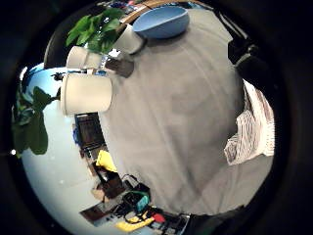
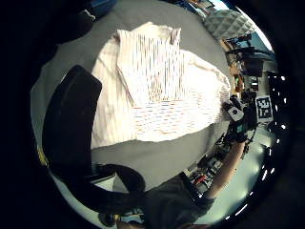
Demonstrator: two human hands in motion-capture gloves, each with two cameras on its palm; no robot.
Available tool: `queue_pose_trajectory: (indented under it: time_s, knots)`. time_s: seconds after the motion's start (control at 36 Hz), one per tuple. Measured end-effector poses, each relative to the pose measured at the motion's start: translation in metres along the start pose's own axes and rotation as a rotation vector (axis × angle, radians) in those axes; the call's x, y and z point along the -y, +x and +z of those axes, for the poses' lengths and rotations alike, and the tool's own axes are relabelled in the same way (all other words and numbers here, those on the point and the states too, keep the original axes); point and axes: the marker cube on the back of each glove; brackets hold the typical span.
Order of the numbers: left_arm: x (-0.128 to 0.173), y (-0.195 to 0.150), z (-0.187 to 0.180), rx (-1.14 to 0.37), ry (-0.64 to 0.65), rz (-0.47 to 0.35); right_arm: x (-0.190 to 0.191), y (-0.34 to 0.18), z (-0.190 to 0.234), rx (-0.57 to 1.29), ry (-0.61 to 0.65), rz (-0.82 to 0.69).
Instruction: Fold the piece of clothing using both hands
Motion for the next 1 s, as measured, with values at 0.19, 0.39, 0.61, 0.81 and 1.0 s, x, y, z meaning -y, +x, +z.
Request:
queue_pose_trajectory:
  time_s: [0.19,0.39,0.61,0.81,1.0]
  knots:
    - [-0.006,-0.026,-0.030,-0.050,0.108,-0.006,-0.021,-0.054,-0.076,0.144,0.001,-0.082]
    - [-0.014,-0.058,-0.050,-0.077,0.212,-0.111,-0.080,-0.156,-0.116,0.207,0.109,-0.282]
    - [-0.022,-0.094,-0.069,-0.176,0.409,-0.231,-0.175,-0.268,-0.042,0.142,-0.034,-0.420]
    - [-0.046,-0.111,-0.062,-0.181,0.340,-0.284,-0.194,-0.302,0.008,0.258,-0.183,-0.410]
    - [-0.051,-0.117,-0.065,-0.179,0.364,-0.296,-0.167,-0.279,-0.072,0.409,0.025,-0.603]
